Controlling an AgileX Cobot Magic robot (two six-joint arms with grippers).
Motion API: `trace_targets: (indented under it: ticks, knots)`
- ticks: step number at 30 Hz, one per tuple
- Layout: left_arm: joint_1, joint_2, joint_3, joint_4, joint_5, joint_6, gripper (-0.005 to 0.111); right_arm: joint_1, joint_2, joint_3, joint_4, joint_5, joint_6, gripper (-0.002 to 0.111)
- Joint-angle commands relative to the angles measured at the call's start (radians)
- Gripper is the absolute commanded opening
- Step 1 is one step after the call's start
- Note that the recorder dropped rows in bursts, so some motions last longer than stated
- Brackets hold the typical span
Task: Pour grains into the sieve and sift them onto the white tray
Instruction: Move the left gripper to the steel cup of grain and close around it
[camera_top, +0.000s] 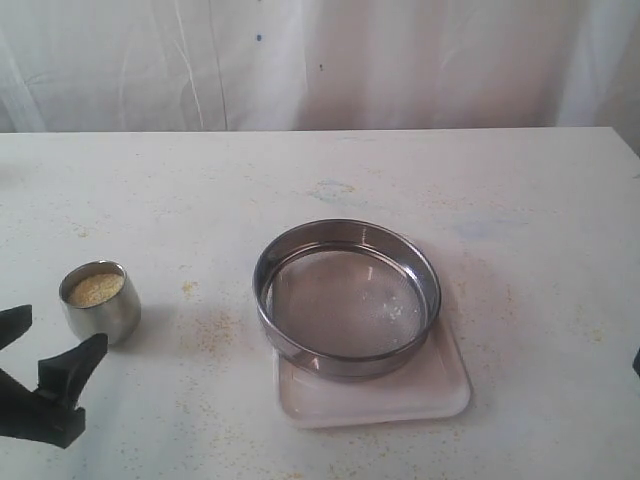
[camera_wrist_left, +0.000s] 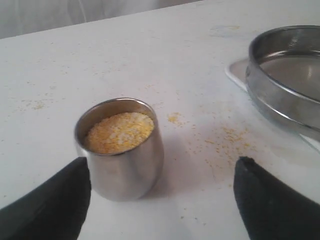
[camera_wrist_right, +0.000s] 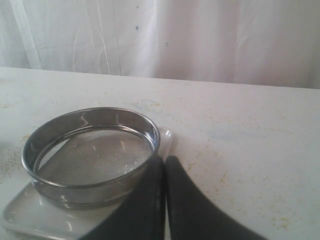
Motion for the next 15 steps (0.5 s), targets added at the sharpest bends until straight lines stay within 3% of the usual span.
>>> trace_targets:
  ticks: [1, 5, 9, 15]
  knots:
    - [-0.006, 0.016, 0.007, 0.068, 0.023, -0.006, 0.079, -0.005, -0.007, 0.005, -0.004, -0.007, 0.005, 0.0]
    - [-0.006, 0.016, 0.007, 0.068, 0.049, -0.043, 0.079, -0.005, -0.007, 0.005, -0.004, -0.007, 0.022, 0.0]
    - [-0.006, 0.025, 0.007, -0.045, 0.057, -0.081, 0.079, -0.005, -0.007, 0.005, -0.004, -0.007, 0.022, 0.0]
    - [-0.006, 0.119, 0.007, -0.08, -0.034, -0.098, 0.08, -0.005, -0.007, 0.005, -0.004, -0.007, 0.022, 0.0]
